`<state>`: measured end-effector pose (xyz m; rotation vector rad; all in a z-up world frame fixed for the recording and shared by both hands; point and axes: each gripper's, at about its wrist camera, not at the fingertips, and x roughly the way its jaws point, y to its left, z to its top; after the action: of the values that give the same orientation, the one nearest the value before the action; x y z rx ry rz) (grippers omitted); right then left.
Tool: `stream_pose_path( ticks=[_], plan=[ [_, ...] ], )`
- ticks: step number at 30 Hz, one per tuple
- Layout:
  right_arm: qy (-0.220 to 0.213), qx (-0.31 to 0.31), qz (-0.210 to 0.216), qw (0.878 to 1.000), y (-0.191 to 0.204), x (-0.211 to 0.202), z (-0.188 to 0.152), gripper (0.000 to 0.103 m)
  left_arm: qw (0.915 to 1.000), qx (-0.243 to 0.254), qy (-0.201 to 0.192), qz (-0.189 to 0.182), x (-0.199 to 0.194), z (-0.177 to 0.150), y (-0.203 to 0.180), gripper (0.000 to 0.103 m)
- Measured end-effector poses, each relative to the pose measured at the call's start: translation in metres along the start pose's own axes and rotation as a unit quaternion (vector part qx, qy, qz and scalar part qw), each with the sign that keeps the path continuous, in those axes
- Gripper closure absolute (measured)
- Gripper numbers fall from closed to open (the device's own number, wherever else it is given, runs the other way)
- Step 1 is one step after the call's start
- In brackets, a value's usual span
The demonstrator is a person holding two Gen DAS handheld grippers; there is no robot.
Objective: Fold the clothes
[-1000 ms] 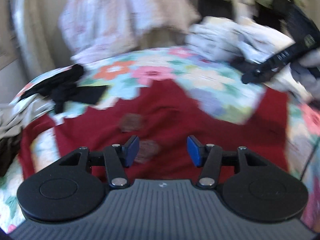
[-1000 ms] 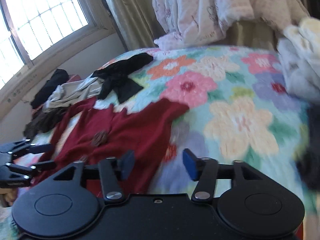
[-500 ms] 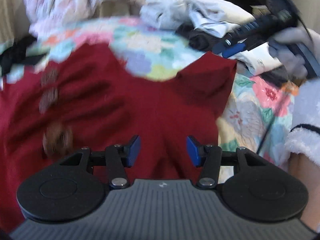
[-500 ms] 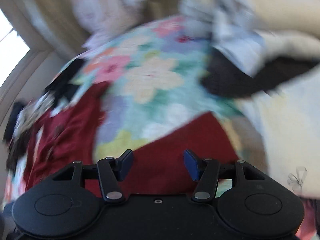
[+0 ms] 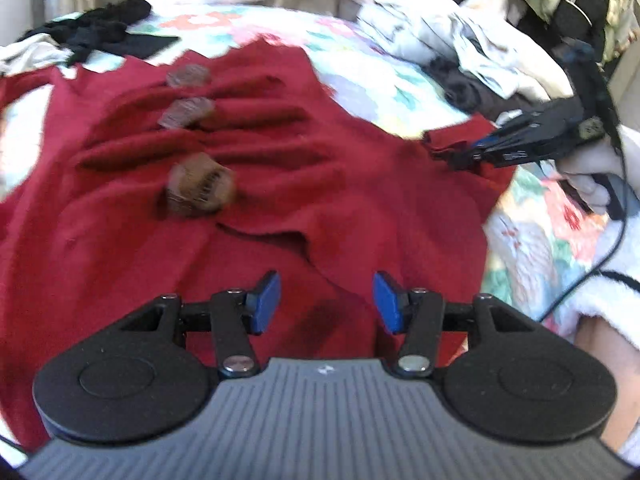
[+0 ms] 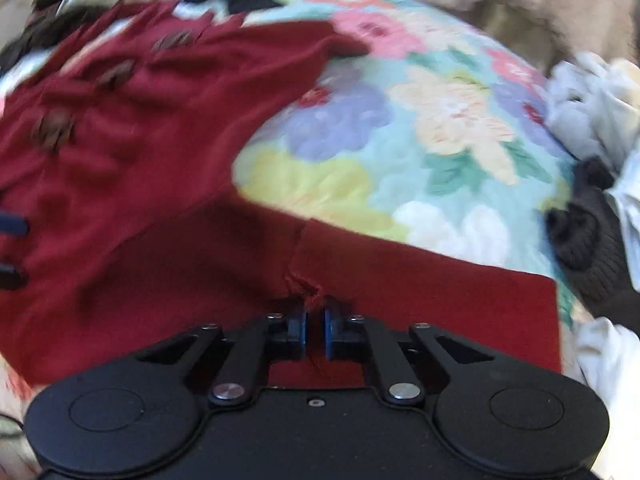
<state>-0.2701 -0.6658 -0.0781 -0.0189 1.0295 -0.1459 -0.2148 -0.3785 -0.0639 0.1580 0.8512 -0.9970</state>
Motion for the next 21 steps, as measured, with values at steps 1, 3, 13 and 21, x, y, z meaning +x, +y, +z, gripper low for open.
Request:
stream_pose_path(
  ticks=[1,3,13,21],
  plan=[
    [-0.017,0.008,-0.005,1.000,0.000,-0.007,0.001,0.097,1.0000,-0.003,-0.007,0.003,-0.005,0.002,0.004,0.052],
    [-0.053,0.037,-0.004,0.998,-0.001,-0.024,0.003,0.097,0.9996,-0.012,-0.024,0.001,-0.017,0.005,0.014,0.051],
    [-0.234,0.243,0.264,0.904,0.048,-0.088,0.029,0.096,0.9929,-0.006,-0.119,-0.004,-0.072,0.014,0.028,0.050],
    [-0.229,0.261,0.364,0.864,0.139,-0.060,0.060,0.096,0.9861,-0.021,-0.155,-0.056,-0.091,0.004,0.029,0.045]
  ],
)
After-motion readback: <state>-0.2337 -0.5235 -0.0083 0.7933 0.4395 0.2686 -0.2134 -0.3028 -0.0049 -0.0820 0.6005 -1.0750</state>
